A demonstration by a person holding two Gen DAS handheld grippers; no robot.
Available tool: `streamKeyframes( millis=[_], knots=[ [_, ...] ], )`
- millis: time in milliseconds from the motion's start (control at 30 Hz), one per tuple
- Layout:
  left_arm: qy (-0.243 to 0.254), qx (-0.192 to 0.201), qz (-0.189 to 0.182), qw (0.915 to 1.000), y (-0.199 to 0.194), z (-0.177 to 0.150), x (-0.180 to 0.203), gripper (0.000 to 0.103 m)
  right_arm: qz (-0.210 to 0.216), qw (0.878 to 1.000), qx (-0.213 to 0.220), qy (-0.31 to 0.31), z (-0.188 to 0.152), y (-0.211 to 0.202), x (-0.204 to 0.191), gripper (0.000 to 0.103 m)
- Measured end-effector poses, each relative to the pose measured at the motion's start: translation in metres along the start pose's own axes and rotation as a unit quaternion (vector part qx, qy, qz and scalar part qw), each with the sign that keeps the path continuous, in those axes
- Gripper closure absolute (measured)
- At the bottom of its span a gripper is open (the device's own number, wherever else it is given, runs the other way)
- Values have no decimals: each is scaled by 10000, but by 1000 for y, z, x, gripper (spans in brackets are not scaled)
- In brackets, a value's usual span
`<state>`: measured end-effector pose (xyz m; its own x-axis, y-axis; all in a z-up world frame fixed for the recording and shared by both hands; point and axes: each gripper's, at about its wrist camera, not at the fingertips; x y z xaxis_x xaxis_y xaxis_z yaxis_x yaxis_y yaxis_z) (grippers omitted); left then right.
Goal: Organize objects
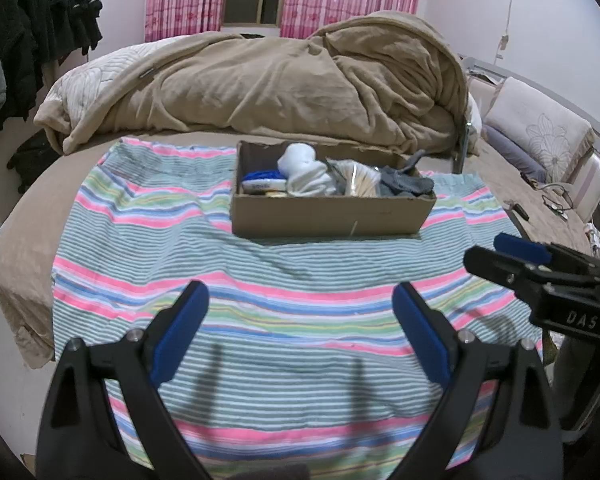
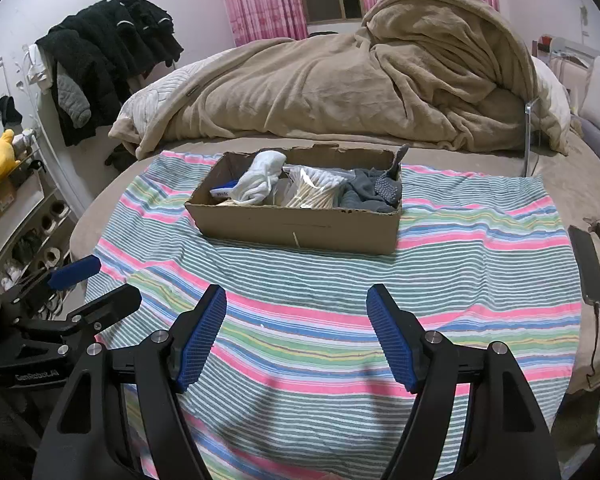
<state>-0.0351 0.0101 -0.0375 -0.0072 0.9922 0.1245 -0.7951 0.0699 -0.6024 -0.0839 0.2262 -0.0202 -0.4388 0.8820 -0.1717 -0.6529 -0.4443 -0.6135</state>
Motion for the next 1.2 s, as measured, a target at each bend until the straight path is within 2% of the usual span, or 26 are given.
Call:
streamKeyframes(
  millis=[1200],
  knots=[
    [-27,23,15,10000,-1,0,-1,9,-17,10000,12,68,-1,-1,3,27]
  ],
)
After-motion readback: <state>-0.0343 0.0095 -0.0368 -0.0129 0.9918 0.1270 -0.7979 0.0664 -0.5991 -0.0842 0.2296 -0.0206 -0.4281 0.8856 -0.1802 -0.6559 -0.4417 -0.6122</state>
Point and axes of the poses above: each gripper's, at about its wrist camera, not at the fingertips, and y roughly the way its jaws point, x to its right, z to its top, and after that the axes turned 4 degrees about x, right-handed
